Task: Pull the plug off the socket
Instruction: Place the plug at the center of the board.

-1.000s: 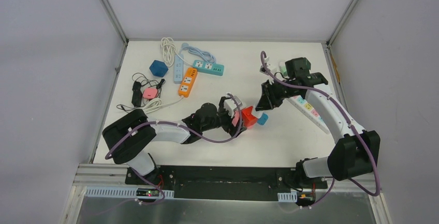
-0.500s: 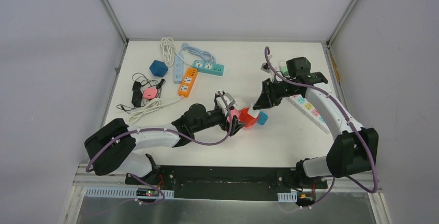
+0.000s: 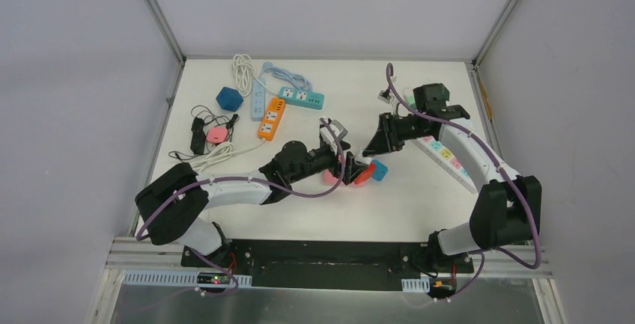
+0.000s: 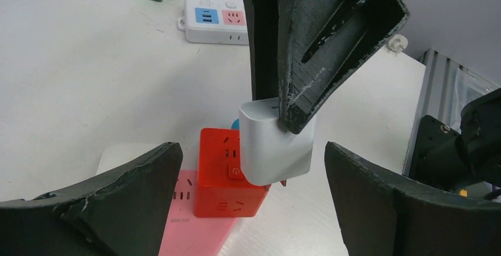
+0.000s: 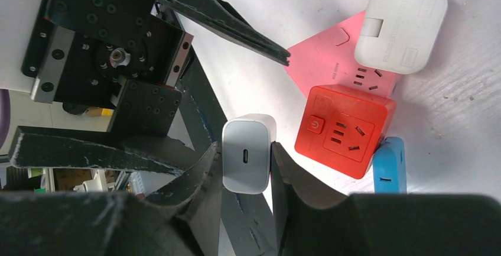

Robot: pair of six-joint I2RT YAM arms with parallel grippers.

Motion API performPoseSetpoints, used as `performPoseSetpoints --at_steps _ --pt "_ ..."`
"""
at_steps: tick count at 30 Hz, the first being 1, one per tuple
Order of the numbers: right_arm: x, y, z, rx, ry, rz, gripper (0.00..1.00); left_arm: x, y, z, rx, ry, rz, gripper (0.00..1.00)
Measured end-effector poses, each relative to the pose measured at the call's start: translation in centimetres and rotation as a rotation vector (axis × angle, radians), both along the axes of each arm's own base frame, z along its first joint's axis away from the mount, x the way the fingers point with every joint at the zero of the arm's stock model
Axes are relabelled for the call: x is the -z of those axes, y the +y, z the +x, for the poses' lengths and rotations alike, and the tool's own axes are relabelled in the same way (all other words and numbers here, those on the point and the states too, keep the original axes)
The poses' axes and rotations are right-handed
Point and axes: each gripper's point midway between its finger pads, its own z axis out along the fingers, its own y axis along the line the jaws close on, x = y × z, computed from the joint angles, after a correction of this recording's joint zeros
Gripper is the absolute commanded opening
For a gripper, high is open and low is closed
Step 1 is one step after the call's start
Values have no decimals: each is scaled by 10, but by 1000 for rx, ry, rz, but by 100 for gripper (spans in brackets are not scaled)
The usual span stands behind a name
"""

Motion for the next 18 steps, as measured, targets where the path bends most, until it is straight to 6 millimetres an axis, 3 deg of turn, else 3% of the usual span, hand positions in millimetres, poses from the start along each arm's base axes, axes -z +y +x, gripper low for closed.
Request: performPoseSetpoints --at_steps 9,11,12,17,18 --pt "-1 2 3 17 25 25 0 15 -14 8 -30 31 25 83" --pt "0 2 3 19 34 28 0 17 -16 9 -32 33 28 77" --pt "0 2 3 20 36 29 0 17 -18 8 -28 34 29 71" --pt "0 3 7 25 24 34 0 16 -21 8 -21 37 24 16" --pt "1 3 8 27 25 33 8 15 -23 6 -16 34 24 8"
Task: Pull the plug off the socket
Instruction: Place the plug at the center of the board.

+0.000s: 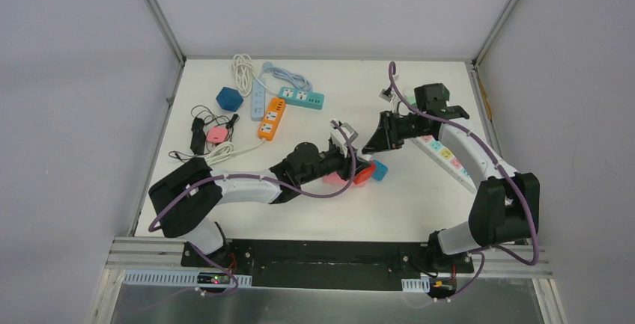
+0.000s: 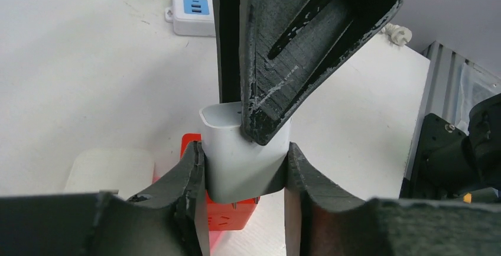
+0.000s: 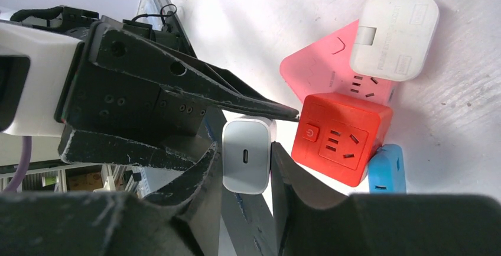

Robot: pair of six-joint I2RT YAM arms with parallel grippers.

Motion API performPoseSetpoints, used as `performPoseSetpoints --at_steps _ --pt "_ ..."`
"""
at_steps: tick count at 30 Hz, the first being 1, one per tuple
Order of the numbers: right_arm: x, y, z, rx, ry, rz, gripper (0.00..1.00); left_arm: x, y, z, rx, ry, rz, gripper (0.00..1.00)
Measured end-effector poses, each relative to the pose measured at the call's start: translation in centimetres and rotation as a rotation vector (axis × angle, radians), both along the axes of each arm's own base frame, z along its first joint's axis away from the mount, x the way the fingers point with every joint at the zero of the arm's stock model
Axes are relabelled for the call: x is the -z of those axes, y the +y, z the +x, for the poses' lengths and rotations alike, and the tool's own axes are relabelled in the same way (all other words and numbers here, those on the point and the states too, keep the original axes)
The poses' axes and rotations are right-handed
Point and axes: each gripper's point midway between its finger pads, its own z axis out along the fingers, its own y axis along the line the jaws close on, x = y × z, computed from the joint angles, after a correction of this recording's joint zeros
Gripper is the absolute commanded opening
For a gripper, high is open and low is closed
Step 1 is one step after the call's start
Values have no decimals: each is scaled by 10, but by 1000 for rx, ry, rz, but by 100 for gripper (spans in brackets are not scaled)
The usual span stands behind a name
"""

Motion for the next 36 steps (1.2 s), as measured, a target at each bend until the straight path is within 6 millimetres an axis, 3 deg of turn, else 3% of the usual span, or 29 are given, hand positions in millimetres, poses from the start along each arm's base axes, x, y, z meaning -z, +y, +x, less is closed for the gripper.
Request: performPoseSetpoints --at_steps 2,6,10,16,23,30,36 --pt "0 0 1 2 2 1 27 0 -1 -1 4 -2 0 0" --pt "0 0 0 2 11 5 66 0 -1 -1 3 -4 1 0" --pt "-1 1 -1 -1 18 14 87 3 1 -1 -2 1 9 0" --pt "-1 0 -2 -6 12 13 92 15 13 0 -13 28 42 0" --pt "2 -9 -2 -3 3 3 93 14 40 9 -40 93 45 0" --pt "-5 -20 -1 16 -49 -1 93 30 89 18 -117 240 155 0" --pt "-4 -25 0 20 -75 -24 93 28 133 15 -230 289 213 0"
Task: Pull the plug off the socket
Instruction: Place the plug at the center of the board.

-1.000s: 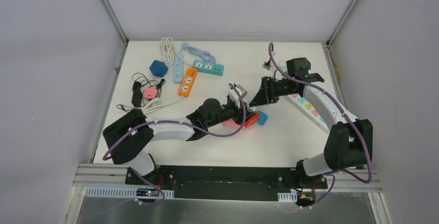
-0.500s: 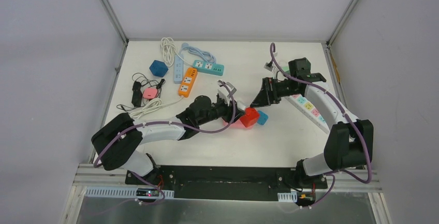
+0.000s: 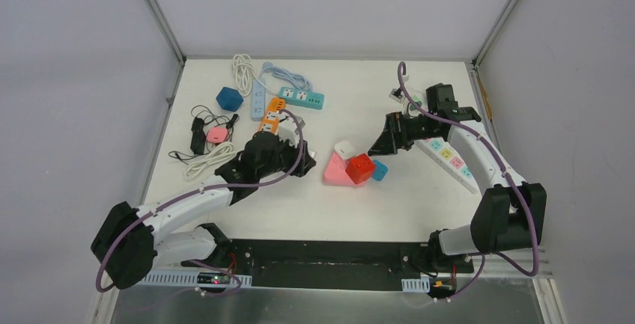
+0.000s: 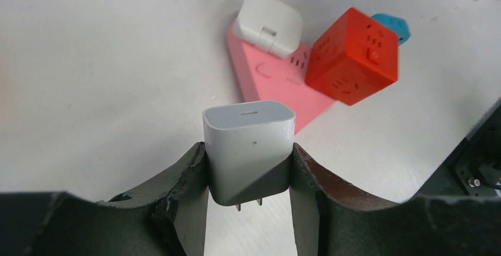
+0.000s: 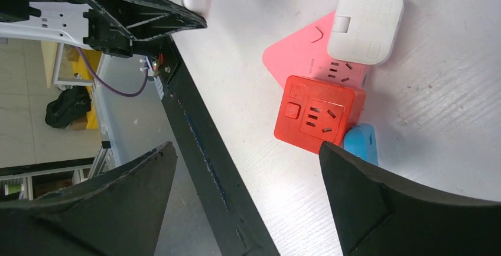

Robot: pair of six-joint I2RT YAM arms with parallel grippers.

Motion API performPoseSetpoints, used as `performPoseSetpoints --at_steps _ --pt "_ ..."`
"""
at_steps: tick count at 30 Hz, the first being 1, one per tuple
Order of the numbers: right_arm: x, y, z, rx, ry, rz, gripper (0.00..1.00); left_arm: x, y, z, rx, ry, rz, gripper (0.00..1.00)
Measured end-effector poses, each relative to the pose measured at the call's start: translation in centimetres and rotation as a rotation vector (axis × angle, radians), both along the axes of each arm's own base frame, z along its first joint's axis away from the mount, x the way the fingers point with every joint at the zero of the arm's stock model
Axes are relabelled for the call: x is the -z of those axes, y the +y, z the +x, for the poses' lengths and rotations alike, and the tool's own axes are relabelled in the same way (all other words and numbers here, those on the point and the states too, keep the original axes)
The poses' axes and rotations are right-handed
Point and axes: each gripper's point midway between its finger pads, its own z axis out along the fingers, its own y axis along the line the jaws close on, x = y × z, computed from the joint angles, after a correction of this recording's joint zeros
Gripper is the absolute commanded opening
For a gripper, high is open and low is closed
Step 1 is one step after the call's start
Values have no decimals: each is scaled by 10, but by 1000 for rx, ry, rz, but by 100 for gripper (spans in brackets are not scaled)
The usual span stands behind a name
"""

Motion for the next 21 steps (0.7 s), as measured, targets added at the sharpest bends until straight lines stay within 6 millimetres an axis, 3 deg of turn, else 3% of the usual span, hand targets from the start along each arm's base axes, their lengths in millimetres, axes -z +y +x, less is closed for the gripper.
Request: performPoseSetpoints --at_steps 3,12,21 --pt "3 -2 1 2 -7 -16 94 8 25 -3 -84 17 21 0" --pt "7 -5 3 8 -23 -43 94 68 92 5 -366 199 123 0" --pt "8 -6 4 7 -29 -49 95 92 131 9 -571 305 148 0"
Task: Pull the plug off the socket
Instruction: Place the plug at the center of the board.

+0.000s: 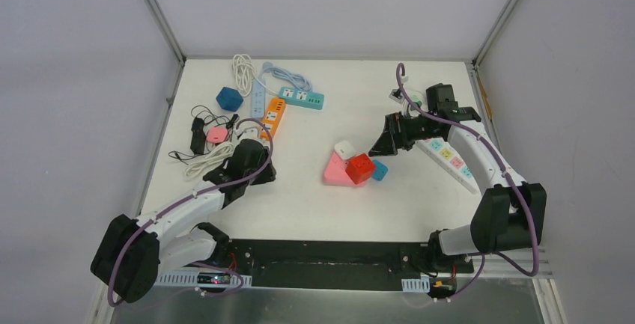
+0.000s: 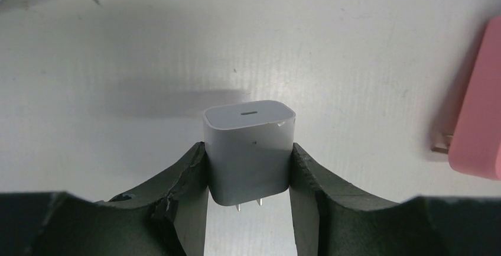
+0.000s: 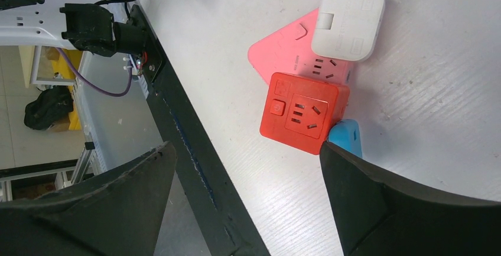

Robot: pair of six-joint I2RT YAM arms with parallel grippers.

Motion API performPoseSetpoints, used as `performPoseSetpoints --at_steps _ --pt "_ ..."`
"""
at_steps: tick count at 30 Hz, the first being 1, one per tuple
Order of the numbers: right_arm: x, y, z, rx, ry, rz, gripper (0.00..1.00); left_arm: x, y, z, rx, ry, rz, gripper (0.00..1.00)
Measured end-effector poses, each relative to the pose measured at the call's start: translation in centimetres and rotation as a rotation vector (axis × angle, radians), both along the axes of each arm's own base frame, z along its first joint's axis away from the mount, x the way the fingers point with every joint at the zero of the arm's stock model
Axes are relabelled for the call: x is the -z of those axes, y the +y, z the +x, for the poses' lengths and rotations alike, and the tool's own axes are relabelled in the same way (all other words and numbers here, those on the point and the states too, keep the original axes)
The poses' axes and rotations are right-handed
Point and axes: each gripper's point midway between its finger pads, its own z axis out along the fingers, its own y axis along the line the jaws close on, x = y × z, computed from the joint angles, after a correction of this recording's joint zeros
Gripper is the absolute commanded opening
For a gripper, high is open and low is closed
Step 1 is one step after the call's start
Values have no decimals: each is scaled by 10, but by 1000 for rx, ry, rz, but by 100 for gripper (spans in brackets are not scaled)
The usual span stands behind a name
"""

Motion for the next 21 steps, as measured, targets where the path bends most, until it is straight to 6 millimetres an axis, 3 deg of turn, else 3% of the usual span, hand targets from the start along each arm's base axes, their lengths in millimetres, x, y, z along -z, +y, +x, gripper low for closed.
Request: performPoseSetpoints --at_steps 9,21 --pt "0 0 0 -1 -1 -1 95 17 38 -2 -166 73 66 0" --pt "0 0 0 -1 -1 -1 97 37 65 -10 -284 146 156 0"
